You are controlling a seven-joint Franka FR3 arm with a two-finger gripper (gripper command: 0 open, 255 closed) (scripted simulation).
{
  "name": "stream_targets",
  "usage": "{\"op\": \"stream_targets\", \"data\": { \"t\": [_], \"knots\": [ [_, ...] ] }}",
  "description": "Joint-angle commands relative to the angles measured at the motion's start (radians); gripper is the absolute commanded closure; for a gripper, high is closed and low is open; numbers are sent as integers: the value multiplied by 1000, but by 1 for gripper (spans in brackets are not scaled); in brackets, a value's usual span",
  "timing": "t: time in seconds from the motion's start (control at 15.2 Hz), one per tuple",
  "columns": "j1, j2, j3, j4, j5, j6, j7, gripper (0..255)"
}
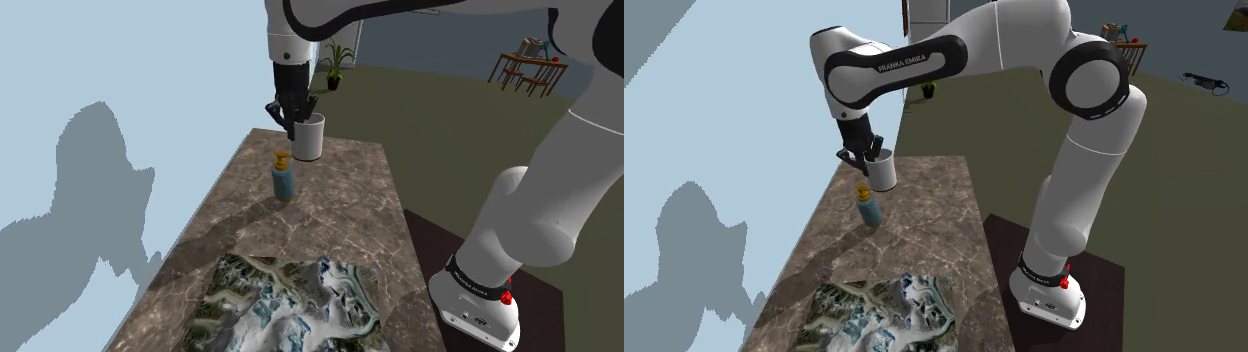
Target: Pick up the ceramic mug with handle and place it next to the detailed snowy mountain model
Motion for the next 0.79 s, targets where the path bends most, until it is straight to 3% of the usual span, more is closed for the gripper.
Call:
{"op": "stream_targets", "data": {
  "t": [0.0,0.26,0.73],
  "knots": [
    [24,-12,27,-13,8,0,50,255],
    [68,-26,77,-26,24,-2,141,255],
    [73,-18,84,-99,24,77,152,255]
  ]
}}
